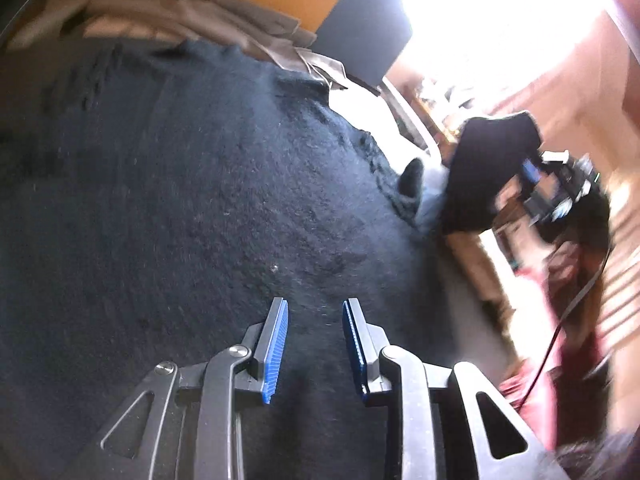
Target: Fold clothes
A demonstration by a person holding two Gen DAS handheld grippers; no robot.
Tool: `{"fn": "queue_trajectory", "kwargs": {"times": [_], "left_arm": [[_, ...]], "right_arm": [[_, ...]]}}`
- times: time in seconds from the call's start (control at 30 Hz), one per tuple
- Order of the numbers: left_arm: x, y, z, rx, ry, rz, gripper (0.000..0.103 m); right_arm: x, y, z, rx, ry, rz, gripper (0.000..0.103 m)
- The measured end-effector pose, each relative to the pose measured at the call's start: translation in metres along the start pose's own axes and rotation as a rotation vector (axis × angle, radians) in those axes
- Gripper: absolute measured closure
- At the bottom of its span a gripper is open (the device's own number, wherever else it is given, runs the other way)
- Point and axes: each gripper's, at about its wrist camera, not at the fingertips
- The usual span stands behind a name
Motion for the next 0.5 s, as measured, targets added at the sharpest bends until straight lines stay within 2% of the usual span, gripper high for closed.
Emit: {"fn": "queue_trajectory", "kwargs": {"times": [0.03, 0.13, 0.17, 0.2, 0.23, 0.27, 0.33, 0.4, 0.5], "left_arm": [[-0.004, 0.001, 0.005, 0.007, -0.03, 0.032, 0.074], [-0.015, 0.006, 0.02, 0.043, -0.112, 0.109, 0.069], [-0.02, 0.008, 0.024, 0.052, -0.132, 0.128, 0.067], [-0.025, 0.011, 0.027, 0.056, -0.148, 0.152, 0.065], [-0.03, 0.012, 0.03, 0.061, -0.156, 0.178, 0.064], [-0.035, 0.014, 0.032, 0.066, -0.162, 0.201, 0.063], [-0.045, 0.016, 0.035, 0.074, -0.163, 0.23, 0.062], [-0.051, 0.02, 0.034, 0.072, -0.155, 0.245, 0.062], [-0.053, 0.027, 0.028, 0.072, -0.128, 0.238, 0.061]], "right_arm": [[-0.01, -0.013, -0.017, -0.024, 0.05, -0.005, 0.09], [-0.033, -0.059, -0.072, -0.131, 0.126, 0.008, 0.087], [-0.038, -0.071, -0.082, -0.155, 0.124, 0.021, 0.083], [-0.043, -0.088, -0.097, -0.207, 0.114, 0.038, 0.07], [-0.044, -0.1, -0.104, -0.241, 0.101, 0.051, 0.063], [-0.048, -0.114, -0.109, -0.27, 0.075, 0.079, 0.054], [-0.049, -0.133, -0.103, -0.29, 0.048, 0.116, 0.052], [-0.047, -0.149, -0.09, -0.303, 0.014, 0.148, 0.039], [-0.037, -0.157, -0.072, -0.309, -0.033, 0.181, 0.036]]}}
Point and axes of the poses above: each gripper's, at about its wrist camera, not at the fingertips, and z roughly against the way its jaws point, x to its right, y to its top, and after that the axes turned 1 degree about z, right-handed
